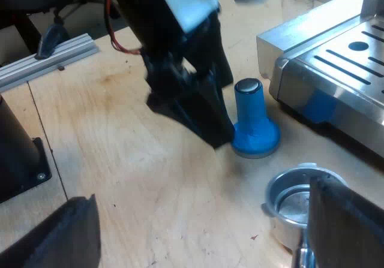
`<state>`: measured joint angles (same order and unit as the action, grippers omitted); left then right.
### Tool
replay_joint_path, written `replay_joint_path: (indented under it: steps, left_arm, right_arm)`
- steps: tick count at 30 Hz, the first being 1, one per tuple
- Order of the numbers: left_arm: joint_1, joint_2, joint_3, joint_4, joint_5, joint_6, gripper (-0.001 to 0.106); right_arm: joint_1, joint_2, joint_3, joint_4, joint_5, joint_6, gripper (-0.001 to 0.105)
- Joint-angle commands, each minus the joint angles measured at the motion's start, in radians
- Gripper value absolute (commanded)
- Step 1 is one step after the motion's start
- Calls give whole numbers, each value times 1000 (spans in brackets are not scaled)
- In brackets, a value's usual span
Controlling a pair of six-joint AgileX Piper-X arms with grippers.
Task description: Grind coffee beans and then tamp
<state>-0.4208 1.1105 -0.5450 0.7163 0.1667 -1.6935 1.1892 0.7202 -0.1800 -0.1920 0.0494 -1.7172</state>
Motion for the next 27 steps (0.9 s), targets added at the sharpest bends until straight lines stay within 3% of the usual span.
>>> replay_joint_path:
  steps: [1, 6, 13, 20, 27]
  left_arm:
    - [0, -109, 1, 27, 1, -7, 97]
    - [0, -279, 1, 71, 1, -13, 97]
    - [0, -512, -23, 135, 1, -14, 97]
    - [0, -630, -162, 227, 1, -14, 97]
    - [0, -646, -324, 283, 1, -14, 97]
  right_arm:
    - [2, -9, -13, -6, -11, 2, 71]
    - [2, -9, -56, 43, -8, 10, 71]
    - [2, -9, -186, 257, -8, 7, 71]
    - [2, -9, -327, 354, -8, 7, 71]
    - [2, -9, -472, 511, -8, 7, 71]
